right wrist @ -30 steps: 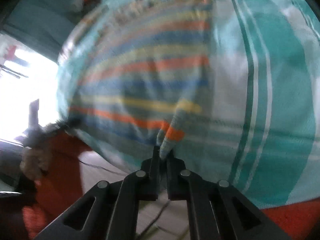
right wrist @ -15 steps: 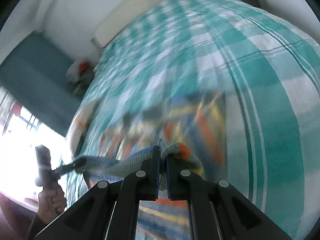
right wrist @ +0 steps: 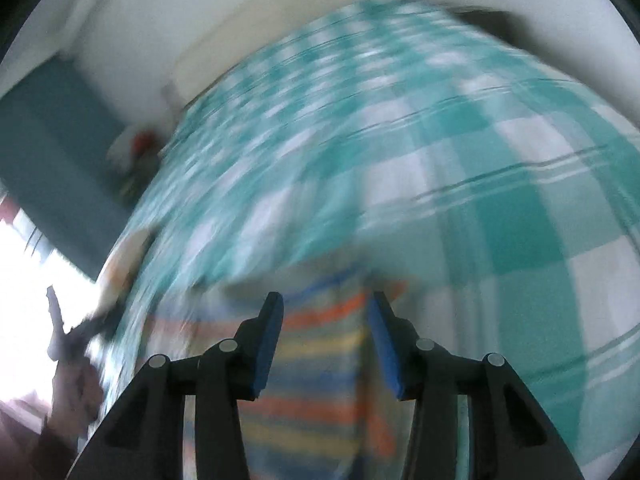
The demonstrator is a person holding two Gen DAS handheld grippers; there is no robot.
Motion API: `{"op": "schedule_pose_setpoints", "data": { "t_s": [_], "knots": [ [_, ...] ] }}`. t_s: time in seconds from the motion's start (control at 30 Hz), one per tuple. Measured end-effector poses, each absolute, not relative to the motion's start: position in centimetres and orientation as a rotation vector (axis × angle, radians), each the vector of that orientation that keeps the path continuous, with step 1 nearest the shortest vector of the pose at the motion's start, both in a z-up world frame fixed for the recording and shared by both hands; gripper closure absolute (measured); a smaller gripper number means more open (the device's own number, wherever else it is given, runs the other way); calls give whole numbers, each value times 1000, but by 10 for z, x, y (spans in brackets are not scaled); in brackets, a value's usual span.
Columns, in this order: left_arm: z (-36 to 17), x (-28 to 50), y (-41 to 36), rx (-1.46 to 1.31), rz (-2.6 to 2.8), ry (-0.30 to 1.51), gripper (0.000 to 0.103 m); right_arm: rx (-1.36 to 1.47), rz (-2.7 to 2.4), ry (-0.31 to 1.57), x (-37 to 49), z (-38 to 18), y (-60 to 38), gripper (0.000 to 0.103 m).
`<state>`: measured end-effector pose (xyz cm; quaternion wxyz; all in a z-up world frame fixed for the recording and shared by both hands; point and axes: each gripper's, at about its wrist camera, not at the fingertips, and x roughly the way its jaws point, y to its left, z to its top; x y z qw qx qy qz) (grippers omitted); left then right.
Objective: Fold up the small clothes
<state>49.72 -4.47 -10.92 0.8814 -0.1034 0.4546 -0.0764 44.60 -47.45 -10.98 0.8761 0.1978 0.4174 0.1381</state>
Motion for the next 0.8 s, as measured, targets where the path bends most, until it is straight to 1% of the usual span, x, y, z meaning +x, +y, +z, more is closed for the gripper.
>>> {"op": "schedule_pose_setpoints", "data": {
  "t_s": [0.1, 0.2, 0.23, 0.27, 0.3, 0.4, 0.47, 0.53, 0.63, 0.67, 0.7, 0.73, 0.77, 0.8],
  "knots": [
    [-116, 458, -48, -166, -209, 960, 8, 347, 310, 934, 405, -125, -457, 57],
    [-136, 413, -52, -72, -213, 994, 8, 275, 264, 1025, 371, -150, -452, 57],
    [-146, 401, -54, -48, -209, 1012, 8, 274, 290, 1063, 365, -160, -449, 59],
    [-154, 394, -55, -37, -205, 1029, 8, 269, 296, 1110, 361, -169, -447, 67],
    [-164, 386, -55, -27, -200, 1065, 8, 265, 280, 1133, 358, -173, -447, 101],
    [-164, 363, -54, -10, -190, 1064, 10, 299, 225, 1122, 341, -161, -459, 100],
    [-158, 346, -58, 5, -212, 1045, 9, 303, 204, 1176, 330, -173, -462, 100],
    [-150, 333, -73, 63, -245, 1032, 9, 271, 192, 1207, 330, -184, -458, 100],
    [-137, 314, -110, 182, -320, 991, 9, 337, 191, 1188, 334, -176, -463, 99],
    [-132, 307, -127, 219, -365, 971, 9, 364, 199, 1173, 334, -171, -467, 95],
    [-129, 302, -139, 242, -395, 959, 9, 367, 198, 1163, 333, -166, -471, 83],
    [-125, 294, -160, 276, -448, 939, 9, 366, 197, 1144, 333, -160, -478, 68],
    [-122, 288, -183, 307, -502, 918, 9, 369, 197, 1121, 334, -153, -484, 64],
    [-121, 286, -198, 323, -536, 908, 10, 376, 200, 1098, 336, -147, -492, 63]
  ]
}}
